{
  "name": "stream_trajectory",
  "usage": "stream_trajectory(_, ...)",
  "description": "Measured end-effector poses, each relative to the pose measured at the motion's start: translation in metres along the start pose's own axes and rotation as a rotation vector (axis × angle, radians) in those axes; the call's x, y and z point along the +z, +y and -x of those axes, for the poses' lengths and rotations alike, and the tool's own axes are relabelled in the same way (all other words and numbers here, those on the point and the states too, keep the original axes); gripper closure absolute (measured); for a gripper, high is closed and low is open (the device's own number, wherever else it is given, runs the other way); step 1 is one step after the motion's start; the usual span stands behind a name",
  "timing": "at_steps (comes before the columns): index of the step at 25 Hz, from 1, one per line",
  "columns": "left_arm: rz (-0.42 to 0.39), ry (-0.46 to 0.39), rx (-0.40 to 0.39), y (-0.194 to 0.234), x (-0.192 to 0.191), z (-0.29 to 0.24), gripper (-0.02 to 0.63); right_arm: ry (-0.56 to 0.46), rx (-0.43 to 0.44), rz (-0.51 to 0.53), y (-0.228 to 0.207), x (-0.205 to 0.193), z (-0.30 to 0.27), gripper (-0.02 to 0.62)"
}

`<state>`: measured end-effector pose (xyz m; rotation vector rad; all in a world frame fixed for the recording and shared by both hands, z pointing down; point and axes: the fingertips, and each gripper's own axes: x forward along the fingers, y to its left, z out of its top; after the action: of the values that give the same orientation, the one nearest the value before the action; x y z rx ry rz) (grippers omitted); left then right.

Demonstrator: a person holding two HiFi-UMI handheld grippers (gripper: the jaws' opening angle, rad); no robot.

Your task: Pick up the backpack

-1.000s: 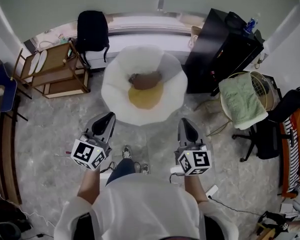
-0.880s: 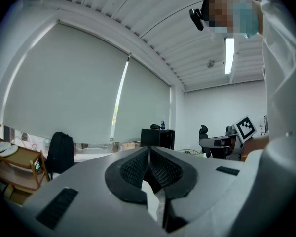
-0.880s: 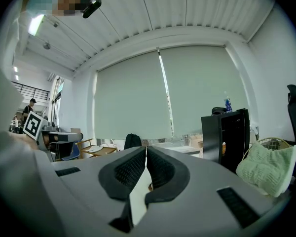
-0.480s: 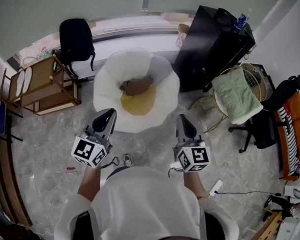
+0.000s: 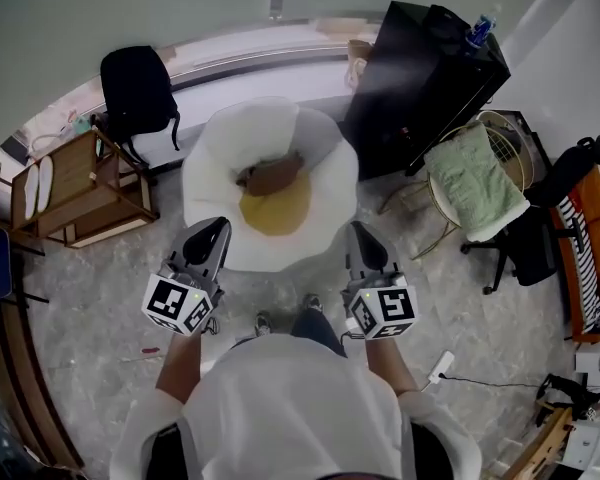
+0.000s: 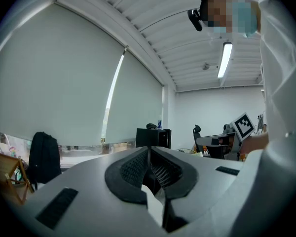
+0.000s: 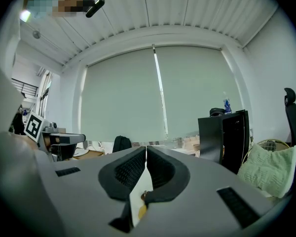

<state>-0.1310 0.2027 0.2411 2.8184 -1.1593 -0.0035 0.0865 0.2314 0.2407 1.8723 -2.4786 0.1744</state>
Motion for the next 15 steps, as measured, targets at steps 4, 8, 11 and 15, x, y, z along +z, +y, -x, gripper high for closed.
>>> stream_trajectory(4,-0.002,0.000,0.035,0.003,0.000,-0.027,0.563,0.002,0.034,0.000,-0.024,0.004,-0.022,0.565)
stream_trajectory(8,0.002,-0.001,0.085,0.003,0.002,-0.052,0.563,0.020,0.096,0.014,-0.044,0.007,-0.045,0.565)
stream_trajectory(11,0.005,-0.005,0.134,-0.002,0.006,-0.072,0.563,0.029,0.153,0.025,-0.064,0.009,-0.061,0.565)
stream_trajectory(15,0.000,-0.008,0.190,-0.009,0.002,-0.093,0.563,0.042,0.219,0.029,-0.088,0.007,-0.079,0.565)
